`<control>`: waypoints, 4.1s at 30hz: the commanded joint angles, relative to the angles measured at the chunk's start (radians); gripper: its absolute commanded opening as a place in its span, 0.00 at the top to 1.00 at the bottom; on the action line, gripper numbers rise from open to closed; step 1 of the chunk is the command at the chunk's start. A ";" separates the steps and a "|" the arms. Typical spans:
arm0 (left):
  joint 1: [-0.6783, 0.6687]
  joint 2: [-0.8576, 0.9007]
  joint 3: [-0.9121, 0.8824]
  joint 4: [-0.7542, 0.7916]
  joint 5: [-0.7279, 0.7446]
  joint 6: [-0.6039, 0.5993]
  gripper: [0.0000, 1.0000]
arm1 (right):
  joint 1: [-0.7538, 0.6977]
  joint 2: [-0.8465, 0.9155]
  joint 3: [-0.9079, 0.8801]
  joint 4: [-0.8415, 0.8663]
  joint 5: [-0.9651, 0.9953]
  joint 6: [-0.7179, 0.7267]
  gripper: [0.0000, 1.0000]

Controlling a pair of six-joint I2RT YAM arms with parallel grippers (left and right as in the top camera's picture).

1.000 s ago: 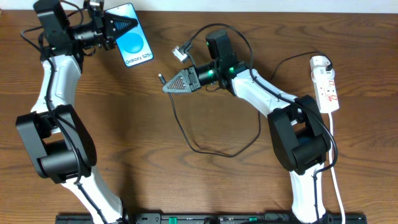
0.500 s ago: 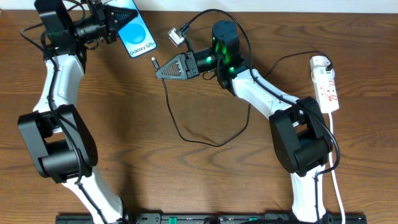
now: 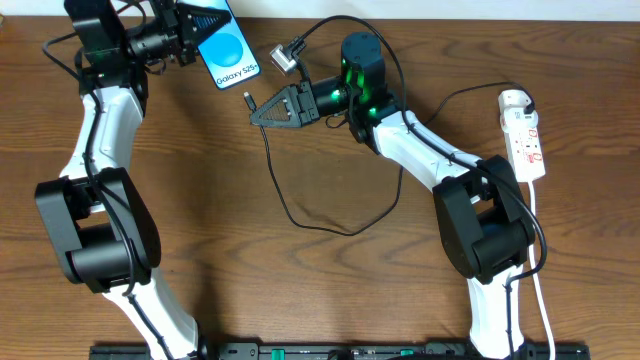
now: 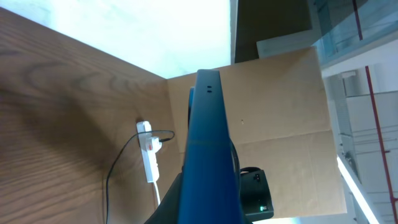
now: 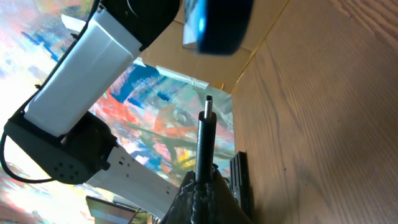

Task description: Plug charger to phone and switch on socket

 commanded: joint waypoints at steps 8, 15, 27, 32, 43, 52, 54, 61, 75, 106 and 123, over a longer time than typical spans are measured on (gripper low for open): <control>-0.004 -0.023 0.006 0.037 0.043 -0.001 0.93 | 0.001 -0.029 0.010 0.017 0.002 0.003 0.99; -0.024 -0.023 0.006 0.037 0.072 -0.001 0.93 | 0.000 -0.029 0.010 0.020 0.008 -0.001 0.99; -0.016 -0.023 0.006 0.037 0.040 -0.002 0.93 | 0.001 -0.029 0.010 0.070 -0.009 0.000 0.99; -0.020 -0.023 0.006 0.036 0.044 -0.002 0.92 | 0.000 -0.029 0.010 0.093 -0.007 0.000 0.99; -0.023 -0.023 0.006 0.037 0.058 -0.002 0.92 | -0.014 -0.027 0.009 0.078 0.018 0.005 0.99; -0.023 -0.023 0.006 0.037 0.066 -0.002 0.92 | -0.016 -0.027 0.009 0.052 0.045 0.011 0.99; -0.023 -0.023 0.006 0.039 0.065 -0.002 0.93 | -0.016 -0.027 0.009 0.053 0.041 0.011 0.99; 0.008 -0.023 0.006 0.161 0.057 -0.099 0.93 | -0.016 -0.027 0.008 0.053 -0.002 0.011 0.99; 0.010 -0.023 0.006 0.219 0.063 -0.139 0.92 | -0.005 -0.027 0.008 0.117 0.005 0.011 0.99; -0.024 -0.023 0.006 0.219 0.077 -0.094 0.93 | -0.005 -0.027 0.008 0.154 0.000 0.031 0.99; -0.029 -0.023 0.006 0.219 0.077 -0.094 0.93 | 0.003 -0.027 0.008 0.154 0.002 0.030 0.99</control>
